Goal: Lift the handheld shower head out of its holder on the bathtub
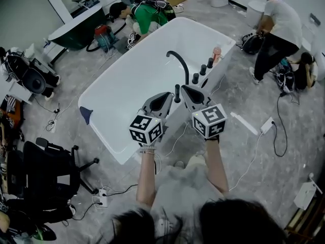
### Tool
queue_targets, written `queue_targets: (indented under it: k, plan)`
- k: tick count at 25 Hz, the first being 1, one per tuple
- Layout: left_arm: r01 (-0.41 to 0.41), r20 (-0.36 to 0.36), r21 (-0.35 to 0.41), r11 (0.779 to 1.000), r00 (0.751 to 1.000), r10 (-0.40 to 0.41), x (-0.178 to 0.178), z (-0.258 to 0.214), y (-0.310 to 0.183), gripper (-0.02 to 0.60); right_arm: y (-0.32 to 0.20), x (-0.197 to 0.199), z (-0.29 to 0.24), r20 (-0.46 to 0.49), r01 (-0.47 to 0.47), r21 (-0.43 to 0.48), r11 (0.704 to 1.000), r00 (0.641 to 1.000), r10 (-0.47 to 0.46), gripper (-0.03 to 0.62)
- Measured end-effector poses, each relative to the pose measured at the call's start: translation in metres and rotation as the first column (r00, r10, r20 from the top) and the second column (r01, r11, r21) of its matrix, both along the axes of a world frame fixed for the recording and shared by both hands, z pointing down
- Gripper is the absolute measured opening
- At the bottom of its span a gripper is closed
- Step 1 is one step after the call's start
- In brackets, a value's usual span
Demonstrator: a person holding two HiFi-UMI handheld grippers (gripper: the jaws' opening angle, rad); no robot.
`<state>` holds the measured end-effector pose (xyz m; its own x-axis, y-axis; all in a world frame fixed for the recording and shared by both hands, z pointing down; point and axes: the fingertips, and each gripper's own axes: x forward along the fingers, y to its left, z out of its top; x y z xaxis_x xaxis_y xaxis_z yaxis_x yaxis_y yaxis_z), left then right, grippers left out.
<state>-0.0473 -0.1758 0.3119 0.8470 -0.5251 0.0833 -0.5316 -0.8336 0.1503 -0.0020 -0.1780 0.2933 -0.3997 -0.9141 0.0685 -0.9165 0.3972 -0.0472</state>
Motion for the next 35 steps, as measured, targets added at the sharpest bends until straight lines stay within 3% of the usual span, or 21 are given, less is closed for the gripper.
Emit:
queue_targets:
  k: [12, 22, 27, 35]
  plan:
    - [0.181, -0.007, -0.090, 0.979, 0.983, -0.182, 0.039, 0.026, -0.029, 0.005, -0.045, 0.040, 0.021, -0.014, 0.161, -0.075, 0.984, 0.987, -0.163, 0.000]
    - [0.331, -0.009, -0.160, 0.930, 0.941, -0.337, 0.055, 0.062, -0.043, 0.005, -0.058, 0.063, 0.057, -0.040, 0.287, -0.136, 0.948, 0.955, -0.295, 0.000]
    - [0.372, 0.010, -0.201, 0.906, 0.926, -0.378, 0.053, 0.080, -0.045, 0.005, -0.068, 0.066, 0.077, -0.010, 0.331, -0.167, 0.929, 0.942, -0.337, 0.000]
    - [0.373, 0.055, -0.238, 0.897, 0.927, -0.371, 0.029, 0.115, -0.063, 0.005, -0.091, 0.046, 0.120, 0.016, 0.348, -0.206, 0.915, 0.936, -0.353, 0.002]
